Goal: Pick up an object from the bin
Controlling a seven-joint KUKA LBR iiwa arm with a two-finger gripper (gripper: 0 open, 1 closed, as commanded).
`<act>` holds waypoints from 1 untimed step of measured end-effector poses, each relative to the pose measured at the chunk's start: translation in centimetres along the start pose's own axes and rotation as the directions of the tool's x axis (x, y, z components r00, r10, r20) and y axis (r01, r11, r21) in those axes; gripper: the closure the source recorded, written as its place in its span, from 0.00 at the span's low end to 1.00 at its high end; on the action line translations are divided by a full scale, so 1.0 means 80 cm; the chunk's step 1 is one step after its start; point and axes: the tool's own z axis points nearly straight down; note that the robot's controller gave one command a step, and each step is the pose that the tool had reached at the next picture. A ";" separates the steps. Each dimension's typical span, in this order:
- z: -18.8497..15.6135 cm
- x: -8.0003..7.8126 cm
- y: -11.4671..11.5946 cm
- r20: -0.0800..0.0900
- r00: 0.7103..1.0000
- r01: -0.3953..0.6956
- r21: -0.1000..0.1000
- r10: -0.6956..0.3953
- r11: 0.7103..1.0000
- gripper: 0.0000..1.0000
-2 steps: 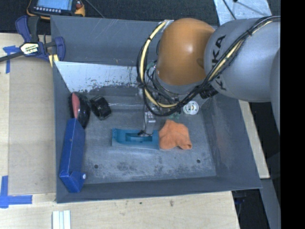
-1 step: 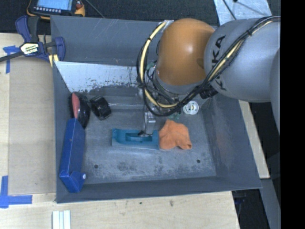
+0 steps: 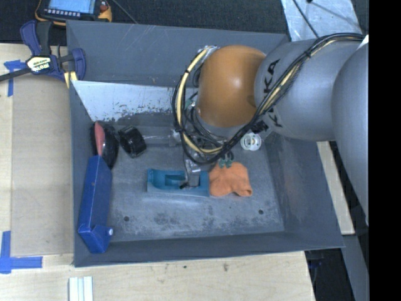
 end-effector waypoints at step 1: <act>0.065 -0.011 0.003 -0.009 0.989 0.145 -0.004 -0.145 0.989 0.00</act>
Offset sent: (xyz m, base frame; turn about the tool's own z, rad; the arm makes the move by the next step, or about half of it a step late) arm -0.0242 0.0054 -0.0539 0.0313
